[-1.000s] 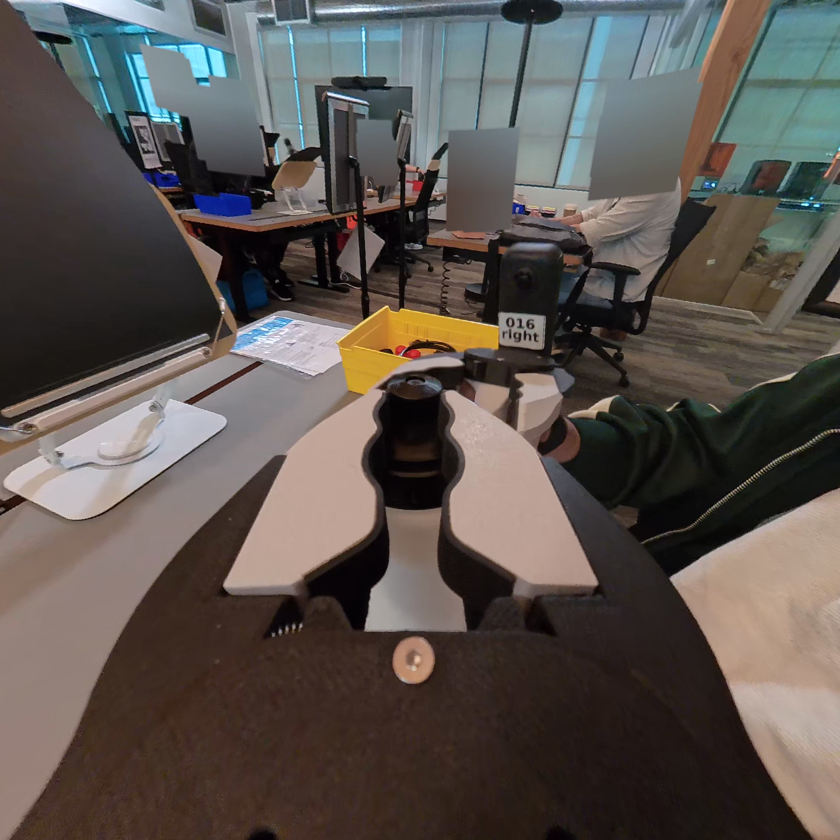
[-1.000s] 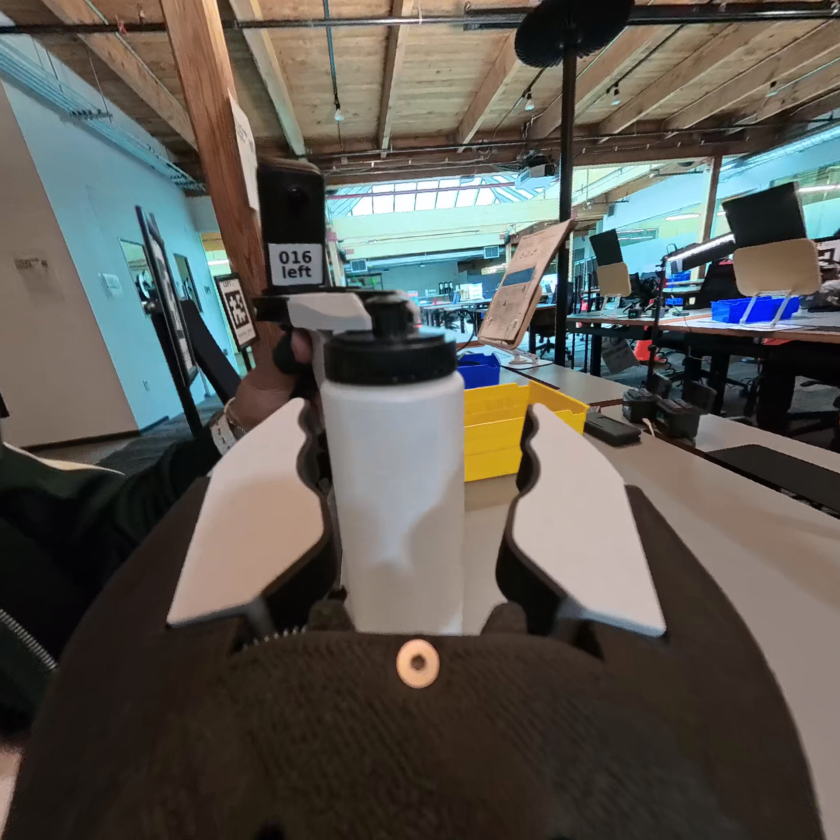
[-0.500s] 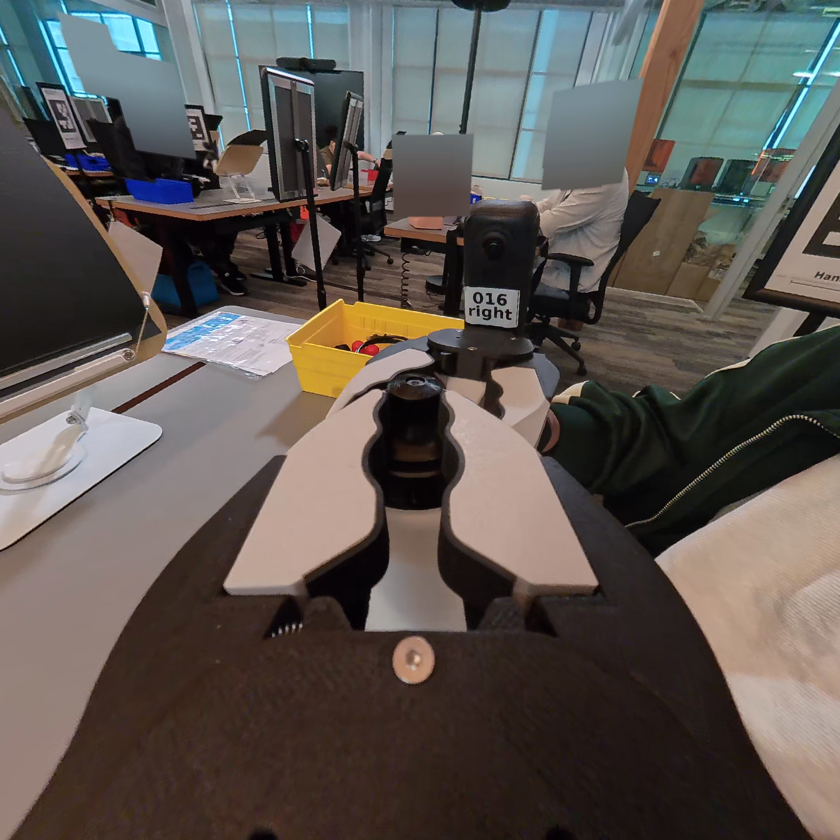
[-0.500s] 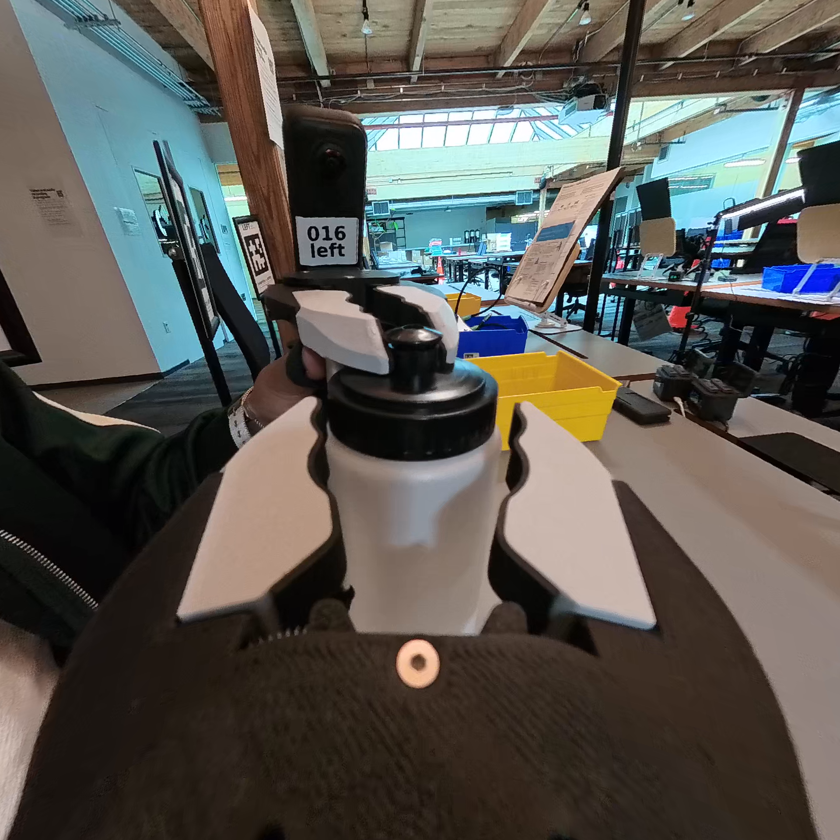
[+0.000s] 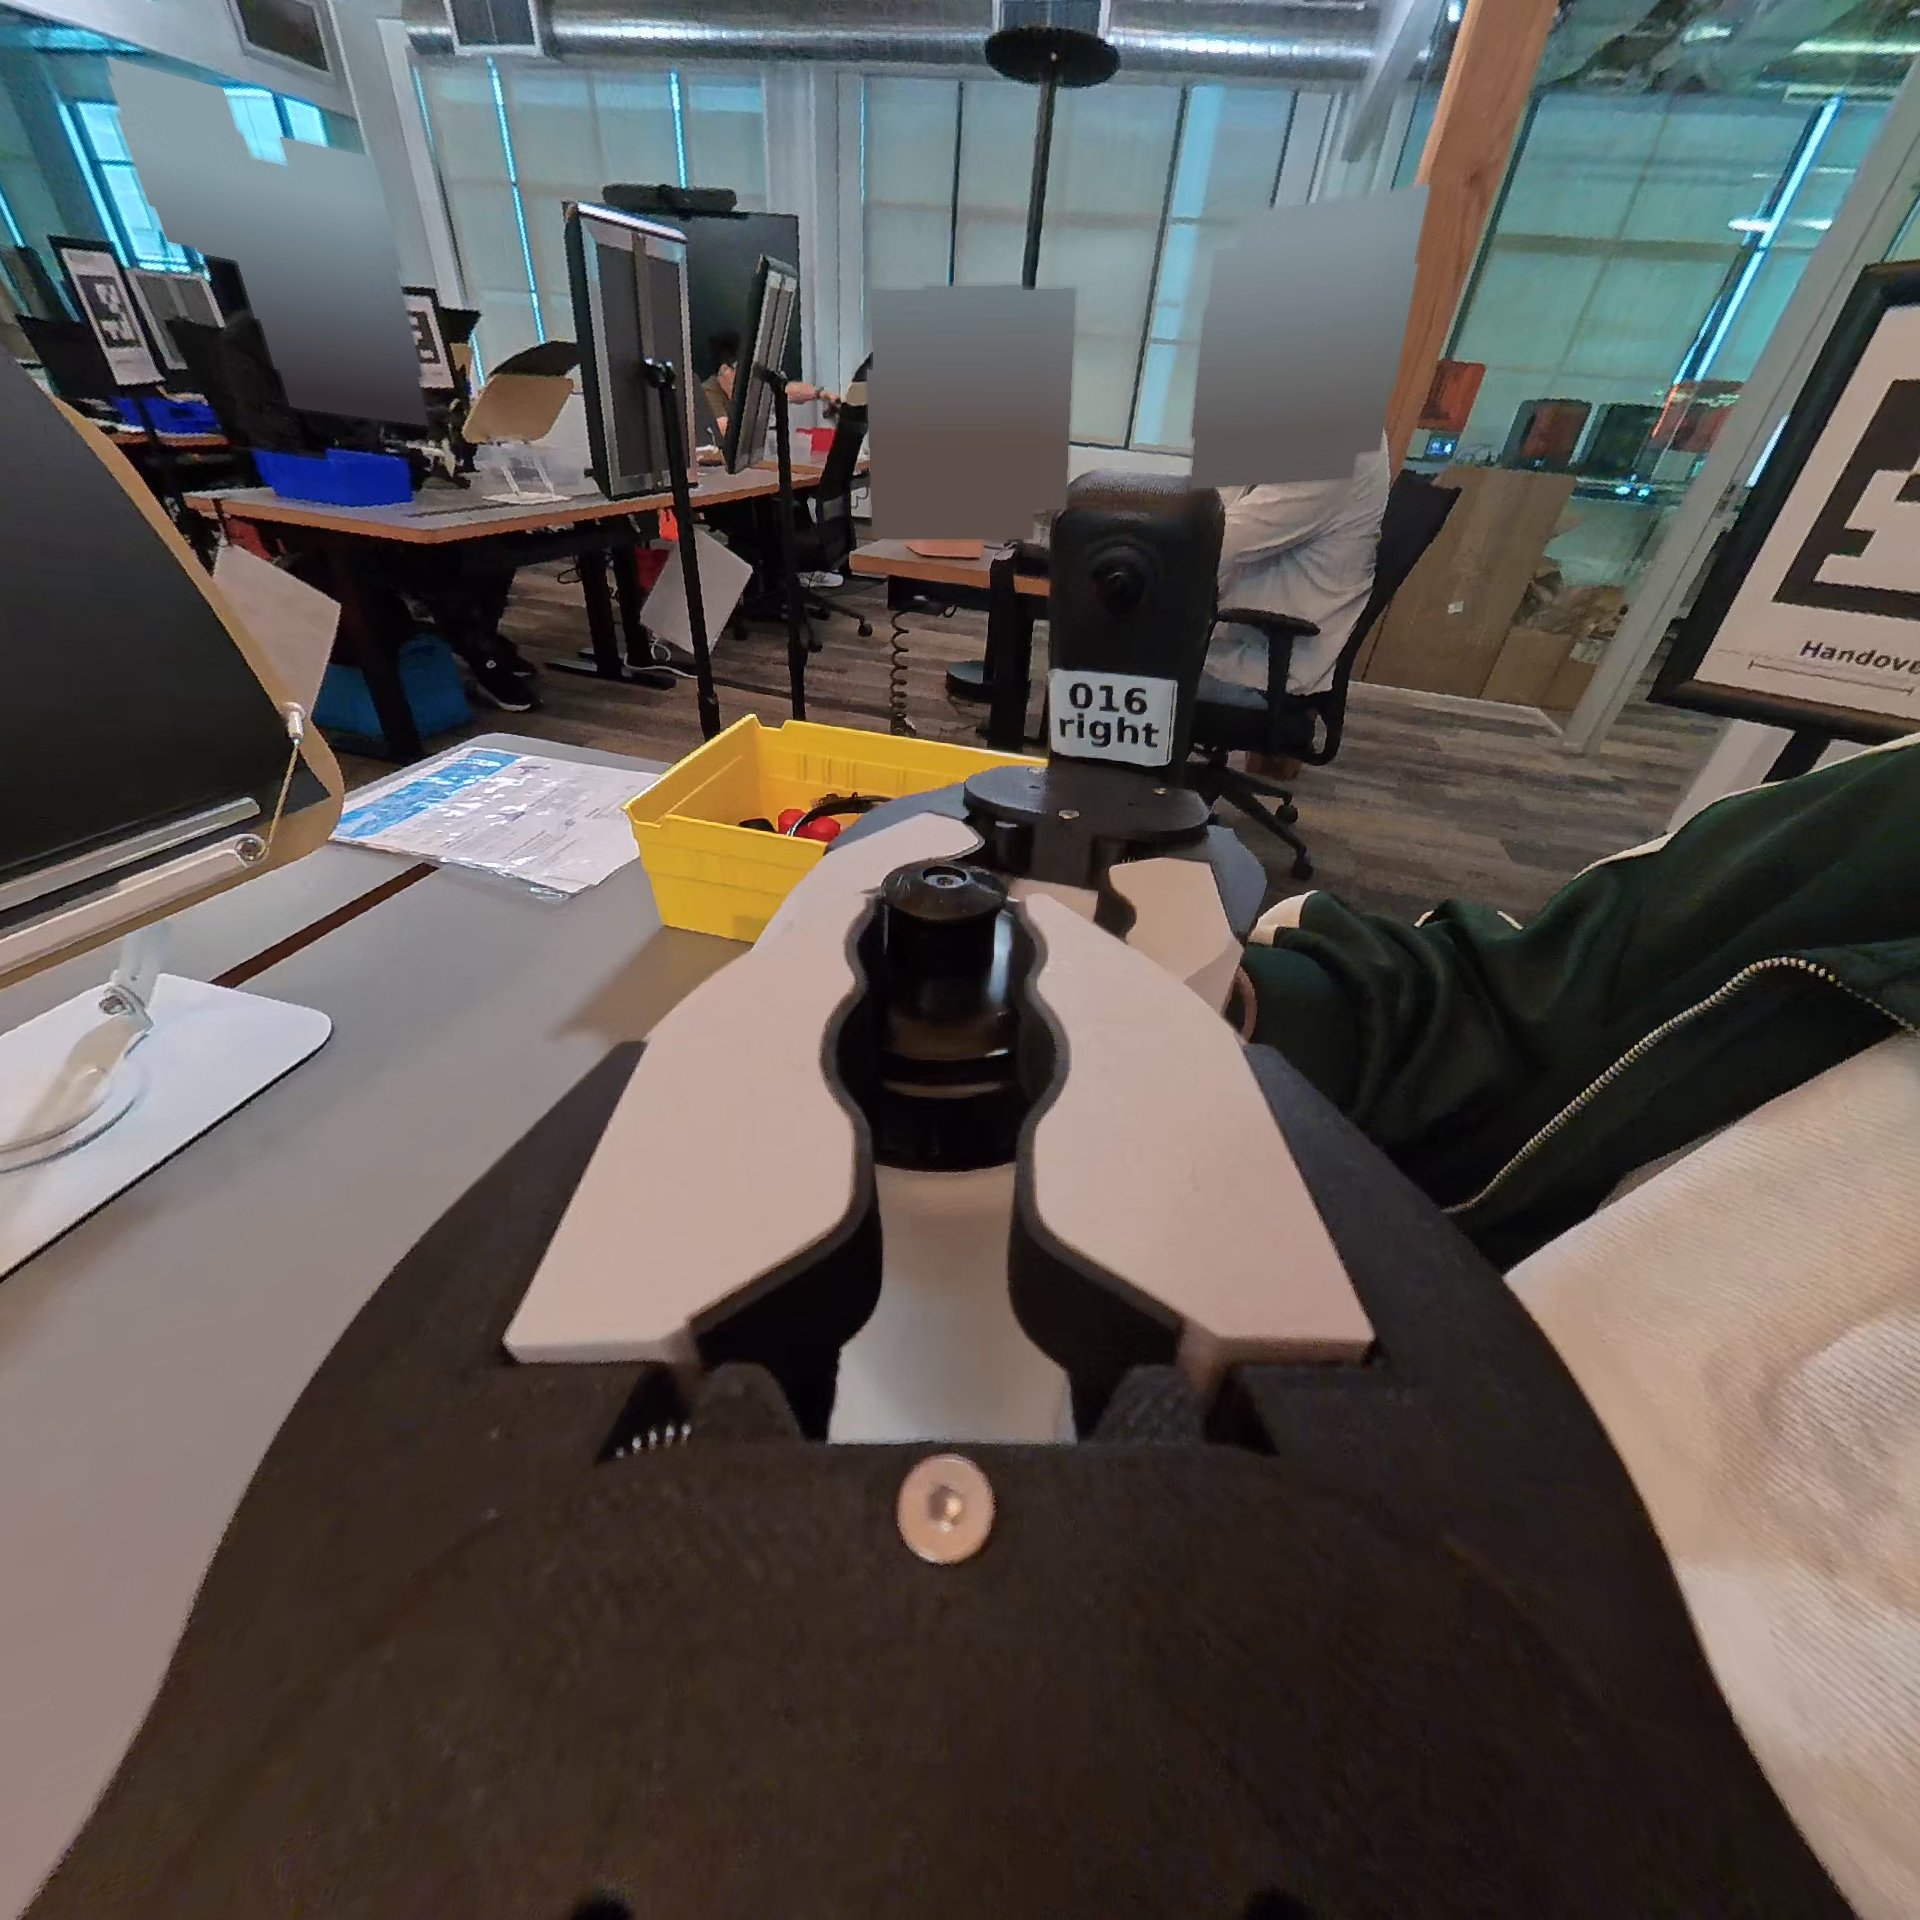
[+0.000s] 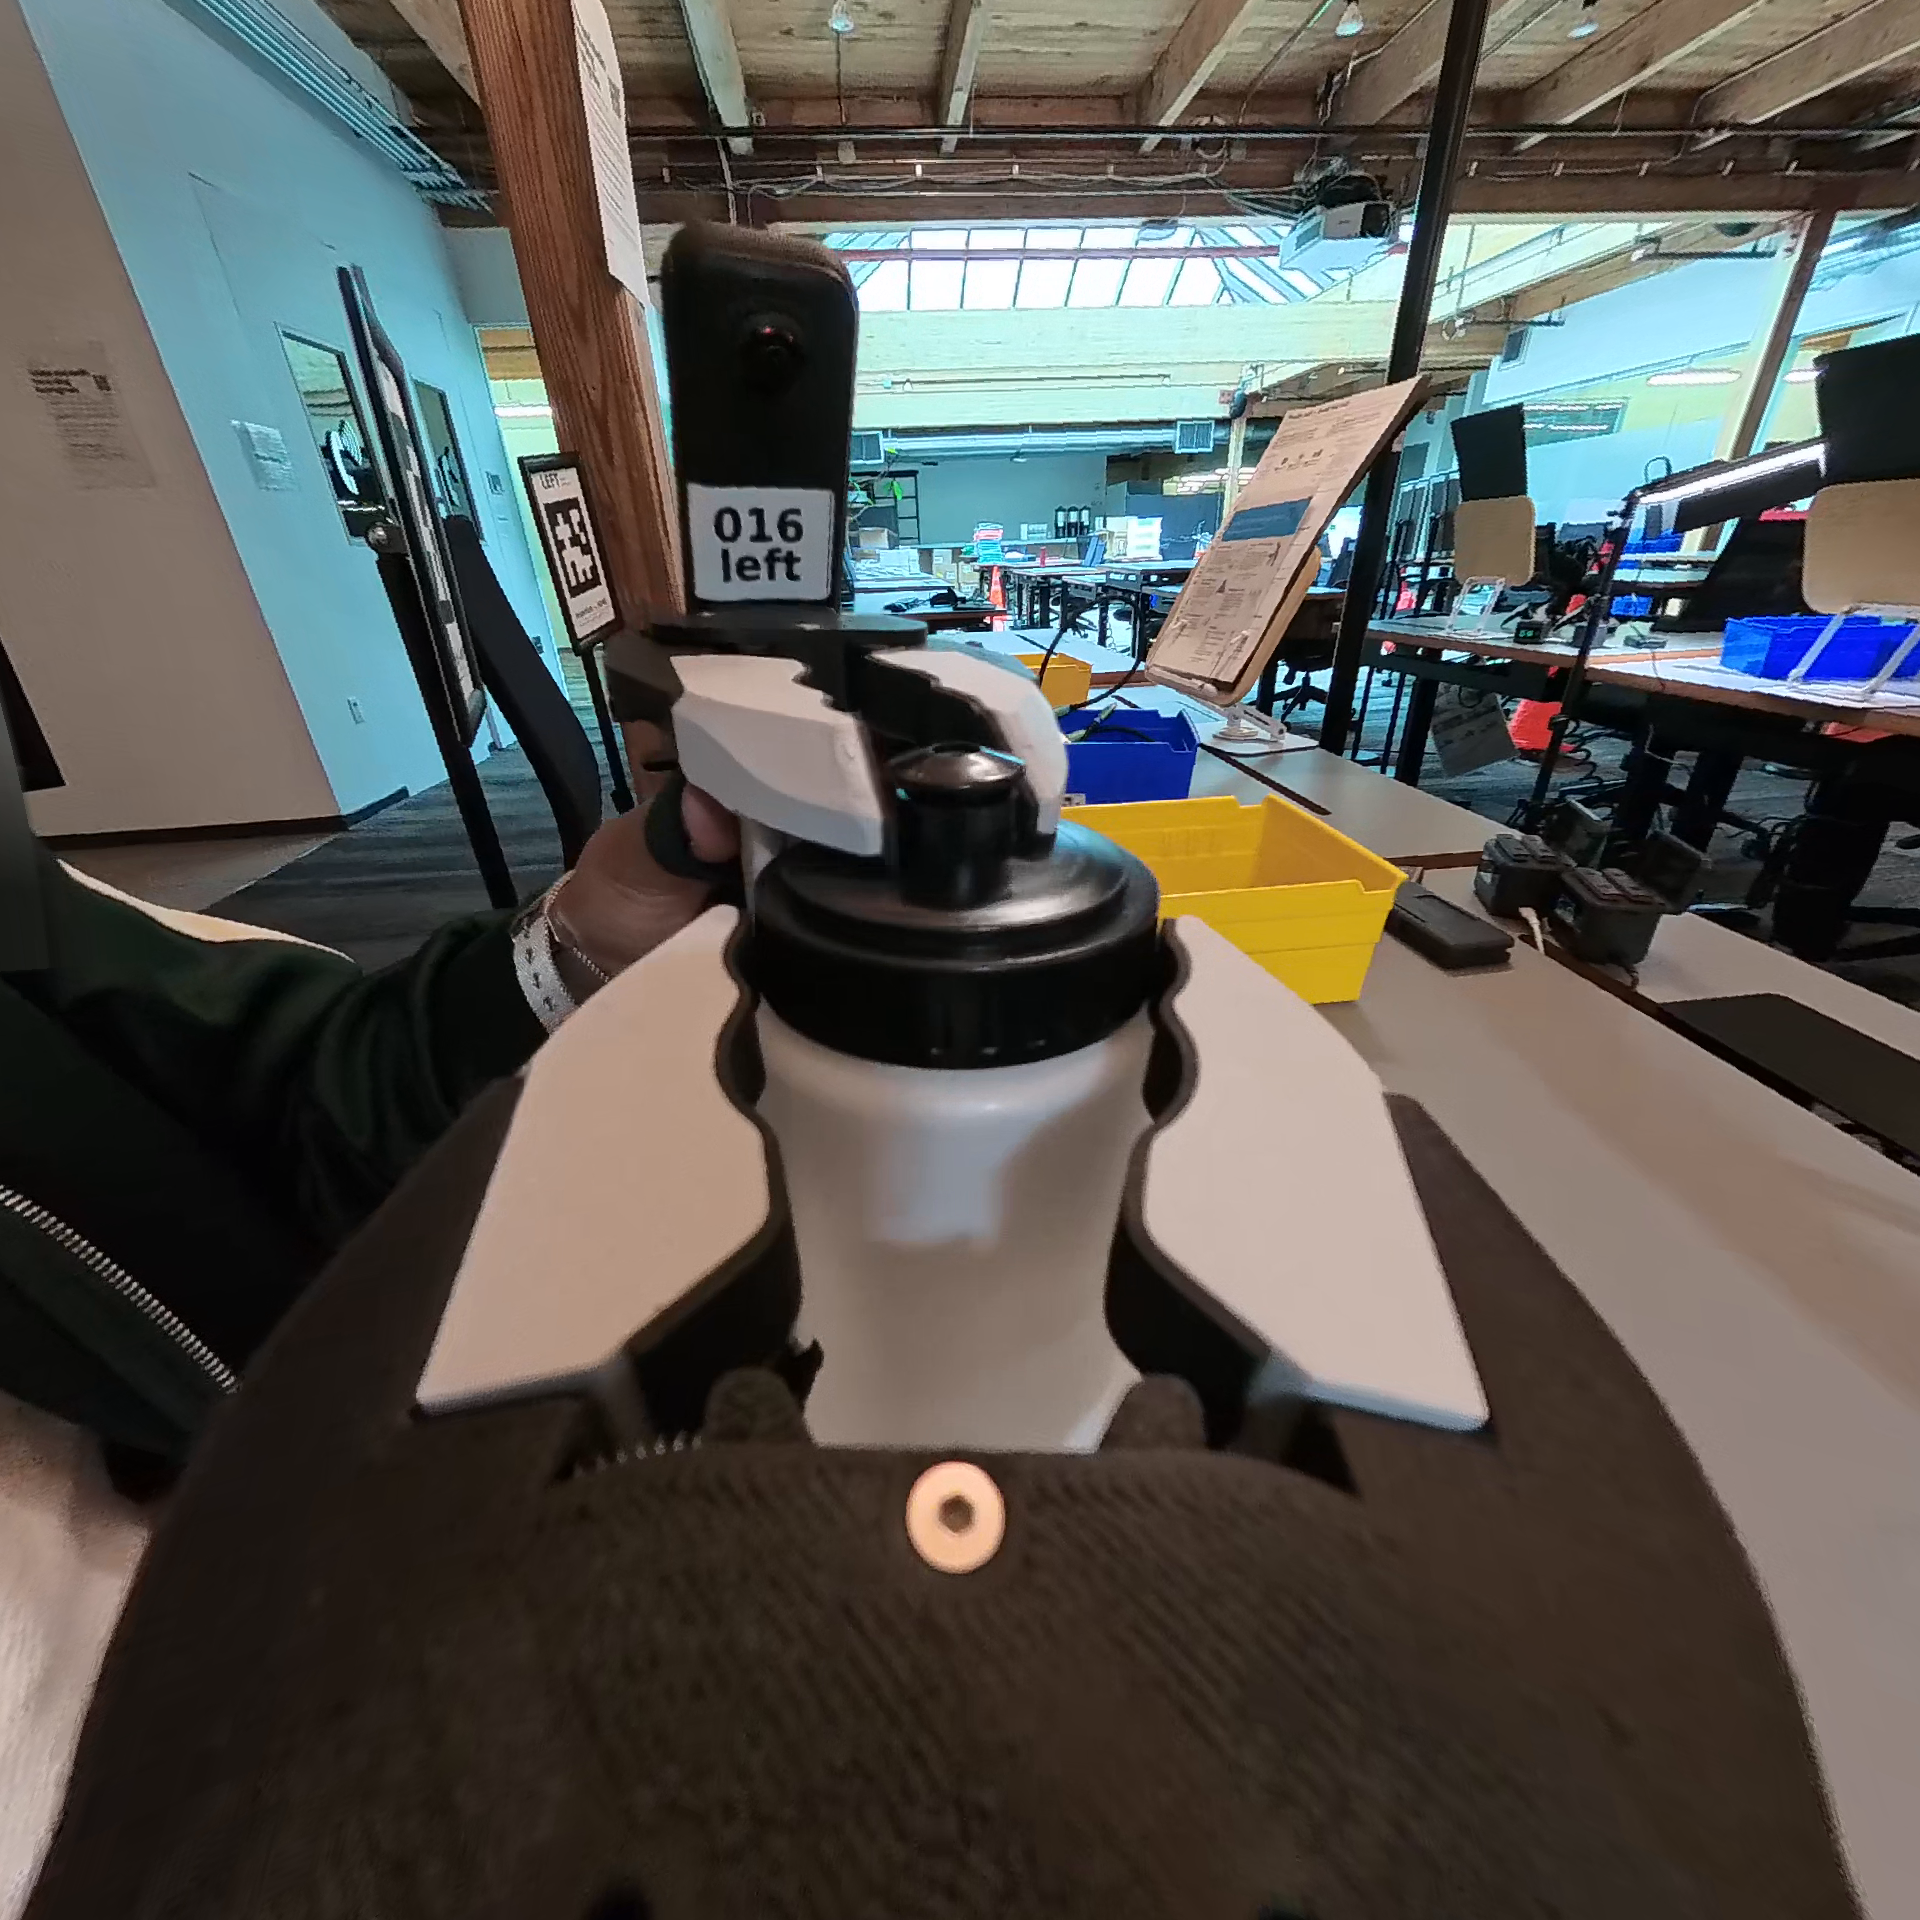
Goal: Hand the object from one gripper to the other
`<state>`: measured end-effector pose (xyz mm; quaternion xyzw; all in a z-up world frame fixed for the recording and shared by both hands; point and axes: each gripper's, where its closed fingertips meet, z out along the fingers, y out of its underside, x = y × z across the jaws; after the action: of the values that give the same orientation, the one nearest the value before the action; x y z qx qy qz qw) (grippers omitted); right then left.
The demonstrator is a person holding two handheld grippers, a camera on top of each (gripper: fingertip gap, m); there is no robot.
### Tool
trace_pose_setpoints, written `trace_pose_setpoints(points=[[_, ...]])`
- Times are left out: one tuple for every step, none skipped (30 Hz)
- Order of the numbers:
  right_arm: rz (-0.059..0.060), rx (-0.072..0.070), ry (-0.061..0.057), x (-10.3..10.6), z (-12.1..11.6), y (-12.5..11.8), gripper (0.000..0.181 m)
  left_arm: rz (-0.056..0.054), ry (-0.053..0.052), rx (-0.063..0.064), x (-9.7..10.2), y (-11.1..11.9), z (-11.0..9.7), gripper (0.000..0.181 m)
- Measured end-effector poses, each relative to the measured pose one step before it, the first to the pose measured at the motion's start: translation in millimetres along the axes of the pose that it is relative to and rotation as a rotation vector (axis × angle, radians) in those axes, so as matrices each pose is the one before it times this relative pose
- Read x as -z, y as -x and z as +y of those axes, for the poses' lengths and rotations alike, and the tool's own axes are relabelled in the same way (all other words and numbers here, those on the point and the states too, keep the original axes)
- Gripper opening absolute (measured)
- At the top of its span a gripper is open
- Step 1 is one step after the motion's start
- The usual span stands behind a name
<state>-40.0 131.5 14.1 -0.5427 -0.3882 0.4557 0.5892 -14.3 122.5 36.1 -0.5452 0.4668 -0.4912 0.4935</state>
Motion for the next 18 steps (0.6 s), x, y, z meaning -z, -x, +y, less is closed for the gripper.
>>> trace_pose_setpoints(points=[[0.0037, 0.0043, 0.0021, 0.30, -0.22, -0.09, 0.073, 0.0017, -0.0154, 0.0051, -0.29, -0.43, -2.20, 0.029], [0.0029, 0.0037, 0.0006, 0.18, -0.23, -0.06, 0.073, 0.0000, -0.0156, 0.0054, 0.00, -0.32, -2.33, 0.035], [0.0004, 0.0005, 0.0001, 0.23, -0.21, 0.05, 0.073, 0.0049, -0.0100, 0.0037, 0.20, -0.84, -1.51, 0.036], [-0.0013, -0.0028, 0.0000, 0.21, -0.14, 0.09, 0.073, 0.0046, -0.0041, 0.0044, 0.29, -0.69, -0.87, 0.037], [0.0000, -0.0036, -0.0034, 0.37, -0.52, -0.14, 0.073, -0.0030, -0.0052, 0.0027, 0.61, 0.34, -1.11, 0.039], [0.0005, -0.0037, -0.0055, 0.55, -1.04, -0.40, 0.073, -0.0069, -0.0089, -0.0023, 0.97, 0.92, -1.78, 0.042], [0.0001, -0.0048, -0.0047, 0.71, -1.17, -0.51, 0.073, -0.0061, -0.0087, -0.0042, 1.20, 0.78, -1.76, 0.045], [0.0002, -0.0053, -0.0054, 1.00, -1.42, -0.69, 0.073, -0.0030, -0.0067, -0.0033, 1.50, 0.63, -1.65, 0.046], [0.0015, -0.0045, -0.0069, 1.37, -2.09, -0.85, 0.073, -0.0016, -0.0065, -0.0024, 1.58, 0.71, -1.67, 0.048], [0.0025, -0.0035, -0.0072, 1.65, -2.50, -1.24, 0.073, -0.0023, -0.0072, -0.0017, 1.62, 0.86, -1.69, 0.050], [0.0032, -0.0034, -0.0059, 1.93, -2.70, -1.51, 0.073, -0.0030, -0.0073, -0.0011, 1.69, 1.24, -1.54, 0.051], [0.0037, -0.0028, -0.0061, 2.19, -2.98, -1.60, 0.073, -0.0007, -0.0070, 0.0003, 1.48, 1.15, -1.33, 0.053], [0.0057, -0.0013, -0.0083, 2.35, -3.43, -1.86, 0.073, 0.0023, -0.0071, 0.0030, 1.25, 0.96, -1.18, 0.056], [0.0067, 0.0001, -0.0079, 2.55, -3.32, -1.85, 0.073, 0.0053, -0.0082, 0.0055, 0.69, 0.68, -0.82, 0.059], [0.0067, 0.0004, -0.0033, 2.21, -2.73, -1.89, 0.073, 0.0081, -0.0067, 0.0094, 0.13, 0.32, -0.12, 0.063], [0.0072, 0.0015, -0.0007, 2.04, -2.33, -1.84, 0.073, 0.0105, -0.0051, 0.0115, -0.41, 0.13, 0.52, 0.066], [0.0073, 0.0039, -0.0021, 1.90, -2.37, -1.60, 0.073, 0.0129, -0.0049, 0.0088, -0.78, -0.34, 1.10, 0.068], [0.0061, 0.0047, -0.0008, 1.59, -2.12, -1.16, 0.073, 0.0148, -0.0027, 0.0034, -1.43, -0.60, 1.82, 0.070]])
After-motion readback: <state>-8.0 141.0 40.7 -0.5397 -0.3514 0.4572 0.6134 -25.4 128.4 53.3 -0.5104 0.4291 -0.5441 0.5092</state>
